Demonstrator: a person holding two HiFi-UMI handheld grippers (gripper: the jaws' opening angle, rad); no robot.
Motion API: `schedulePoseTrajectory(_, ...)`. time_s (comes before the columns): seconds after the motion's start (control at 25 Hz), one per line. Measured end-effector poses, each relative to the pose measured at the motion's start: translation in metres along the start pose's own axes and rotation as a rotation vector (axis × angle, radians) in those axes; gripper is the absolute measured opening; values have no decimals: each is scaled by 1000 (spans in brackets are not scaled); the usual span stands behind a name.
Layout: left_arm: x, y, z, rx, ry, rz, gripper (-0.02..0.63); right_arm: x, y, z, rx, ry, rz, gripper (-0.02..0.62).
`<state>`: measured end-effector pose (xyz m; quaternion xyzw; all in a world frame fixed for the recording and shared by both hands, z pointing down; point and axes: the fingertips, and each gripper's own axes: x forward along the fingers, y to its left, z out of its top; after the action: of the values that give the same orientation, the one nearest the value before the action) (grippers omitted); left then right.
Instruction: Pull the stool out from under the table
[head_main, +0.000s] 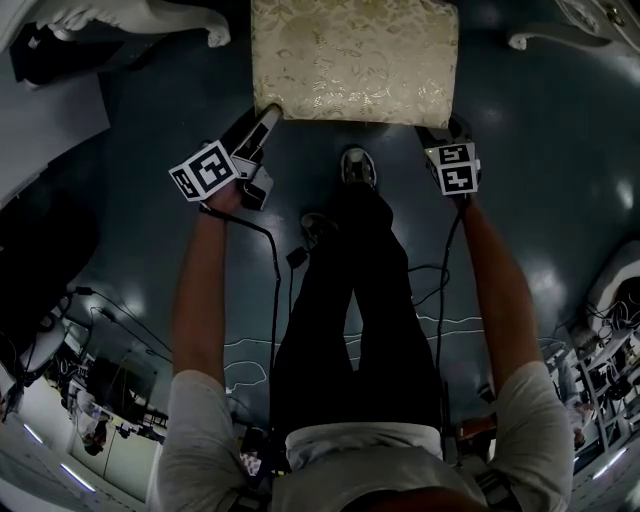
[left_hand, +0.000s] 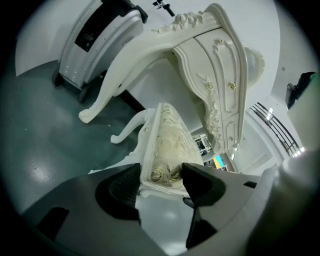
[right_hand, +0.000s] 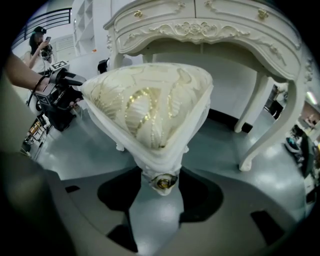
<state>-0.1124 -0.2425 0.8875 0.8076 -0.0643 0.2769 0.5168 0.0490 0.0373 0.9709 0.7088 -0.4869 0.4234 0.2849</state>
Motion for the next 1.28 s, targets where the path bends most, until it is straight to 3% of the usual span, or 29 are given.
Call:
schedulePoseTrajectory(0.64,-7,-3,-15,-75,-13,23,270,-2,-12,8,-64,58,34,249)
schedulePoseTrajectory(1.28,-35,-9,-63,-114,43,32,270,-30,7,-30,-69,120,19,250)
